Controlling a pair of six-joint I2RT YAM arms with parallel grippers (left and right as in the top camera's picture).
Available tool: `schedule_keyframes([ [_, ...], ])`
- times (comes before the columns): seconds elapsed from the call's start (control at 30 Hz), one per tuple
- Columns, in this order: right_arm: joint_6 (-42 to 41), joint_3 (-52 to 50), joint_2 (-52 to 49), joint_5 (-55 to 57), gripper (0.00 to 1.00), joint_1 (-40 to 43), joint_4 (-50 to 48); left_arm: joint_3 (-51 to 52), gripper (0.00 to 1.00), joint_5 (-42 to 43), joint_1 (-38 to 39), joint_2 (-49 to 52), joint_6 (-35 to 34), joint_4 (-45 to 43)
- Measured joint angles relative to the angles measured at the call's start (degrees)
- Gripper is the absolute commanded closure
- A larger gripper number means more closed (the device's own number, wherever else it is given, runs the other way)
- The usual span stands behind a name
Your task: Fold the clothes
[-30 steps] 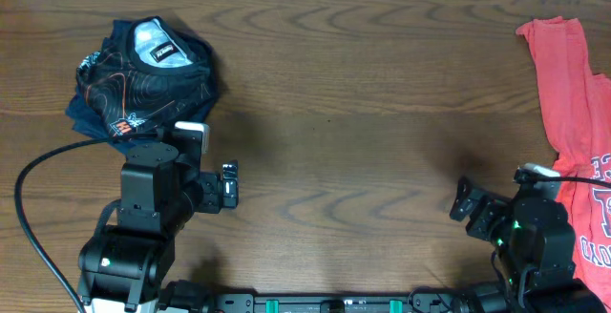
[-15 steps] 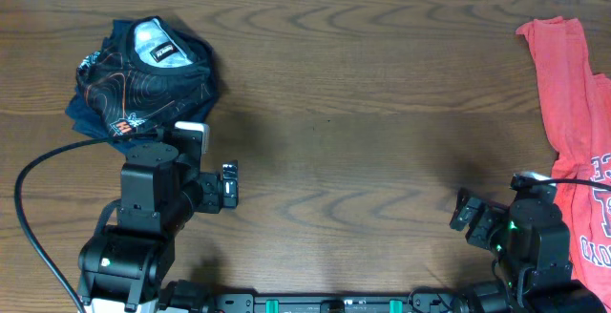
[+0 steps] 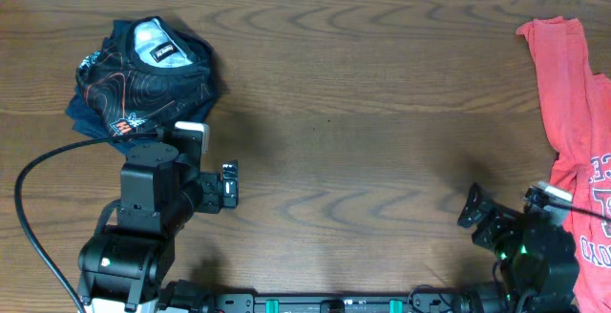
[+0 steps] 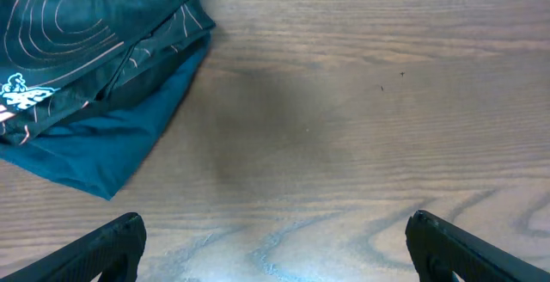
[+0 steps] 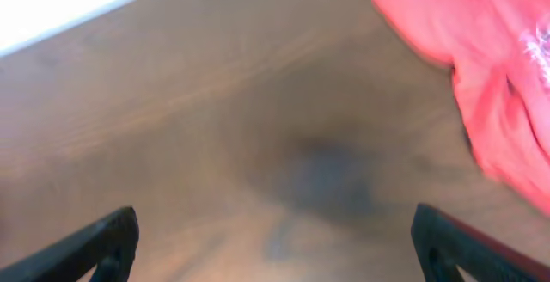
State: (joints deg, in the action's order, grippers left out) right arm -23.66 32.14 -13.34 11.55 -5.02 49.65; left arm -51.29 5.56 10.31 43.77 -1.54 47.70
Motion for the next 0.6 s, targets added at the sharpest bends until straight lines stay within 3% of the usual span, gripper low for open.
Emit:
schedule_keyframes([
  [0.2, 9.92, -11.89, 8.57, -5.42, 0.01, 0.96, -22.43, 0.07, 0.02, 0.02, 0.00, 0.00, 0.00, -0.02],
  [0.43, 15.67, -22.82, 12.46, -7.76, 0.01, 2.32, -42.42, 0.07, 0.02, 0.00, 0.00, 0.00, 0.00, -0.02],
  [0.6, 18.32, -29.53, 12.68, -8.39, 0.01, 2.54, -50.86, 0.07, 0.02, 0.00, 0.00, 0.07, 0.00, 0.00],
])
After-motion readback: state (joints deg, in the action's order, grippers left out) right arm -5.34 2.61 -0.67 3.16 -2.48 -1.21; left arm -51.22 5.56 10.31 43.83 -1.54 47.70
